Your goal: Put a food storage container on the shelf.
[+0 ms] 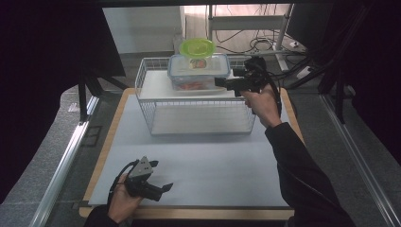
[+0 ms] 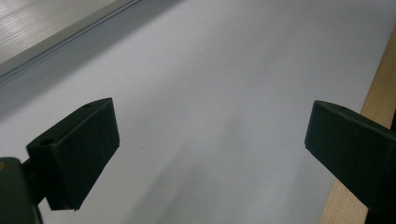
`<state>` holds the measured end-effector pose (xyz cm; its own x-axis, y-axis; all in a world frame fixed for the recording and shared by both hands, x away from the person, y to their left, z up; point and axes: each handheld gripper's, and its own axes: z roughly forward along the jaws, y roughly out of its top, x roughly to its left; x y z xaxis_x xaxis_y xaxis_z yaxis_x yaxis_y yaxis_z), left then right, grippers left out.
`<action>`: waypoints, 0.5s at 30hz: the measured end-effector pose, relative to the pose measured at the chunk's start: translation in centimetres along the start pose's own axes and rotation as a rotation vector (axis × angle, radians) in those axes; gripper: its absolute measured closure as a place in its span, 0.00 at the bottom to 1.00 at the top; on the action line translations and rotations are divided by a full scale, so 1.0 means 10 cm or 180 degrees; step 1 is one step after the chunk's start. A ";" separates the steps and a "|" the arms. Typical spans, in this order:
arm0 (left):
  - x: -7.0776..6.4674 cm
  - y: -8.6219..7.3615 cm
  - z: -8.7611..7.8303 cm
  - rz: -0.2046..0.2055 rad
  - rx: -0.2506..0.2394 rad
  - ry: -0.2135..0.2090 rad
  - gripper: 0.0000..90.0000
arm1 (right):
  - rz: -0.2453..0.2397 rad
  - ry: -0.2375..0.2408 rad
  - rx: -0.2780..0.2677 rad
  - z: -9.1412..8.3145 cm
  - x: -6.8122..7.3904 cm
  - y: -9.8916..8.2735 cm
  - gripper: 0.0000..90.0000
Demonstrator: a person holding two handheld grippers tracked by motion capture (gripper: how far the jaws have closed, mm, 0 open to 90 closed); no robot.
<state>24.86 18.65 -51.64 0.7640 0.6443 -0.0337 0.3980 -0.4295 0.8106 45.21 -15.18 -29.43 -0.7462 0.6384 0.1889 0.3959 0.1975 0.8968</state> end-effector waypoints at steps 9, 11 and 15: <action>-0.01 0.00 0.01 0.0017 0.0021 -0.0009 0.03 | -0.0118 -0.0052 0.0002 -0.08 0.08 -0.17 0.07; -0.01 0.00 0.01 0.0023 0.0034 -0.0014 0.04 | -0.0141 -0.0053 0.0015 -0.10 0.10 -0.21 0.07; -0.01 0.00 0.02 0.0040 0.0041 -0.0022 0.04 | -0.0207 -0.0087 0.0036 -0.12 0.14 -0.28 0.07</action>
<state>24.83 18.45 -51.73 0.7724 0.6346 -0.0276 0.3948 -0.4456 0.8034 42.38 -15.74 -31.18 -0.7558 0.6439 0.1193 0.3532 0.2475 0.9022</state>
